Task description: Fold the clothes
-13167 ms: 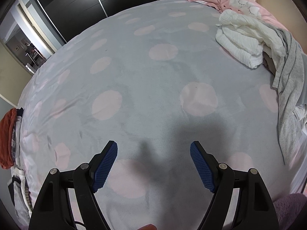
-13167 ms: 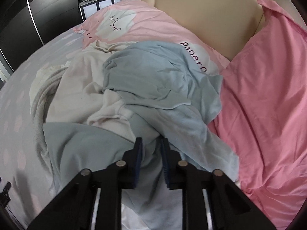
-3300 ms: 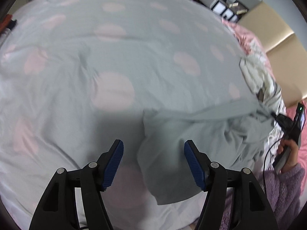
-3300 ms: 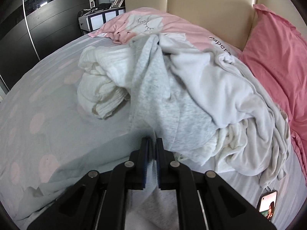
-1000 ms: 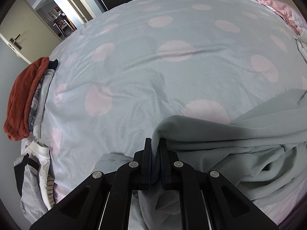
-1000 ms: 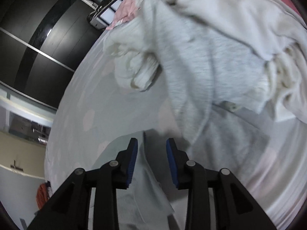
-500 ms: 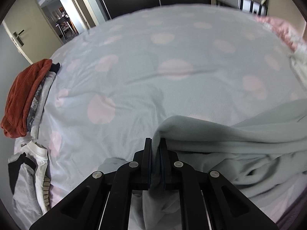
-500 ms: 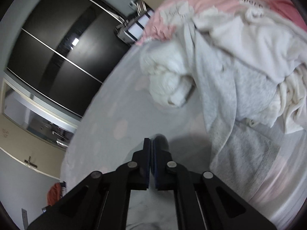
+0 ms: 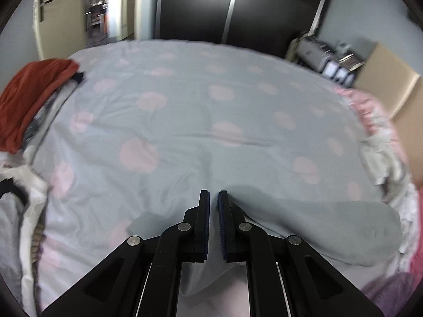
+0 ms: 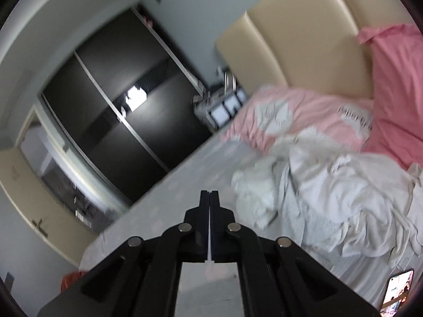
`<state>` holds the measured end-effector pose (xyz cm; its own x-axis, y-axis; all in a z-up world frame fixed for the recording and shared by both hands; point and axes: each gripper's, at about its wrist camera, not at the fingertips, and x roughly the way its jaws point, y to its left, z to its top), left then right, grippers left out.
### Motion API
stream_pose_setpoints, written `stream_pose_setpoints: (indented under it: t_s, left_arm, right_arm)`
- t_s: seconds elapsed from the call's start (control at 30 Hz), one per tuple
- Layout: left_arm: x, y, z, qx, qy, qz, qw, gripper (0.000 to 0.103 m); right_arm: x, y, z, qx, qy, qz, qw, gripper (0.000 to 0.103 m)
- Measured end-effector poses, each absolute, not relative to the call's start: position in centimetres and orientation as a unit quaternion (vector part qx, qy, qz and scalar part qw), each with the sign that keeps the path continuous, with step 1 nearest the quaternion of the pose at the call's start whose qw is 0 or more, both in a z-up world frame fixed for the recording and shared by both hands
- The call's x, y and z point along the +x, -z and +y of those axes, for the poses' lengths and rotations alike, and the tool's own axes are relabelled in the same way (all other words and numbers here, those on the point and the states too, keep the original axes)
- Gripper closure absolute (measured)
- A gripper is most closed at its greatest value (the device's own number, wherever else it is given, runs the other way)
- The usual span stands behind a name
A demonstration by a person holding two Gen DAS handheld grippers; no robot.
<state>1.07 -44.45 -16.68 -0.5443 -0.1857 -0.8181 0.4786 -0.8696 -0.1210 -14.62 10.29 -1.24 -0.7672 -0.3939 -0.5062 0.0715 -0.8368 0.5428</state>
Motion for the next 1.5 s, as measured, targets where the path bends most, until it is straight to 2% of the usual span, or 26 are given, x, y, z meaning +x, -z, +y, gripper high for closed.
stream_pose_setpoints:
  t_s: [0.13,0.2,0.37,0.4,0.5,0.87,0.93,0.97,1.07,1.5]
  left_arm:
    - [0.6,17.8,-45.2,0.454,0.849,0.174,0.209,0.095]
    - [0.6,17.9,-45.3,0.456,0.848,0.178,0.203,0.095]
    - [0.5,18.0,-45.4,0.453,0.854,0.174,0.19,0.095]
    - [0.5,18.1,-45.4,0.452,0.854,0.173,0.188,0.095]
    - [0.5,18.0,-45.4,0.451,0.855,0.177,0.184,0.095]
    - [0.9,17.9,-46.0,0.448,0.854,0.199,0.173,0.095]
    - [0.9,17.9,-46.0,0.449,0.854,0.199,0.171,0.095]
    - [0.9,18.0,-46.0,0.45,0.854,0.199,0.17,0.095]
    - [0.8,18.1,-45.9,0.454,0.852,0.197,0.17,0.094]
    - [0.2,18.9,-45.1,0.476,0.845,0.18,0.166,0.095]
  right_arm:
    - [-16.6,7.5,7.7,0.449,0.862,-0.199,0.124,0.096]
    - [-17.0,10.0,6.5,0.502,0.841,-0.159,0.125,0.085]
    - [-18.0,16.2,3.5,0.624,0.77,-0.058,0.123,0.072]
    - [-18.0,17.1,3.5,0.637,0.759,-0.055,0.119,0.068]
    - [-18.2,18.9,4.3,0.662,0.738,-0.079,0.106,0.063]
    - [-18.1,23.7,6.8,0.724,0.663,-0.163,0.094,0.062]
    - [-17.7,23.5,7.2,0.721,0.665,-0.167,0.098,0.07]
    - [-17.6,23.2,7.4,0.717,0.67,-0.166,0.102,0.085]
    - [-17.0,21.3,8.2,0.695,0.686,-0.183,0.112,0.098]
    - [-18.1,12.0,9.9,0.536,0.781,-0.265,0.18,0.101]
